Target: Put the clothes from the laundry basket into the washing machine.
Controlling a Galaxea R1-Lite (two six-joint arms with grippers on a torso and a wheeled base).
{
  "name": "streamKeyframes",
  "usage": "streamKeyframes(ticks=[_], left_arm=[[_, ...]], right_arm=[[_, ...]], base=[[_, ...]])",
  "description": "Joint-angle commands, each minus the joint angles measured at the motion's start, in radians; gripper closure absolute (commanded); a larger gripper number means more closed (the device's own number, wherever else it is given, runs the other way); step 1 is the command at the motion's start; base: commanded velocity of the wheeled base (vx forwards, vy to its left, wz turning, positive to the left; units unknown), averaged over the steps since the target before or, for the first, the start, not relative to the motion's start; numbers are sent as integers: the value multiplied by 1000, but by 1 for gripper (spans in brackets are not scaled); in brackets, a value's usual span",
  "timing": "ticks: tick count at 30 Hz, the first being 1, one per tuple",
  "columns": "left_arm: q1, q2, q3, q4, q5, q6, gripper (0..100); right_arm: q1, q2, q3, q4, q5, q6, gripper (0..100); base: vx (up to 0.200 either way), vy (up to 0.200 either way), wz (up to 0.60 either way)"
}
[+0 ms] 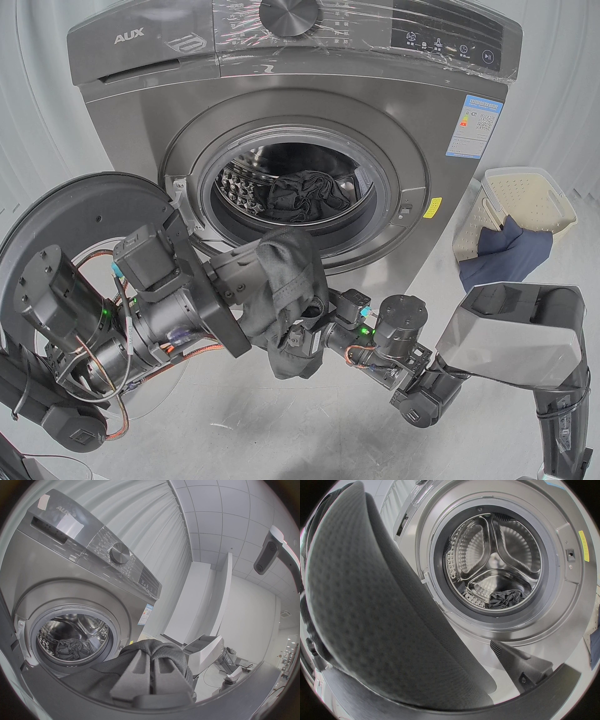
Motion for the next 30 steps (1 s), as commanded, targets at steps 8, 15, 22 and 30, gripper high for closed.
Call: streamKeyframes(ticks=[8, 15, 22, 30], left_arm=[[48, -3, -20, 1, 12, -36, 100], [120, 21, -37, 2, 17, -35, 100], [149, 77, -11, 2, 17, -24, 100], [202, 164, 63, 2, 15, 24, 100]], right_arm=[[-13, -13, -5, -2, -2, 6, 100], [-59, -176, 75, -4, -25, 49, 100], [-103, -291, 151, -4, -57, 59, 100], [-94, -348, 162, -2, -94, 59, 100]], base=[[0, 0, 0], [0, 0, 0], [0, 0, 0], [0, 0, 0]])
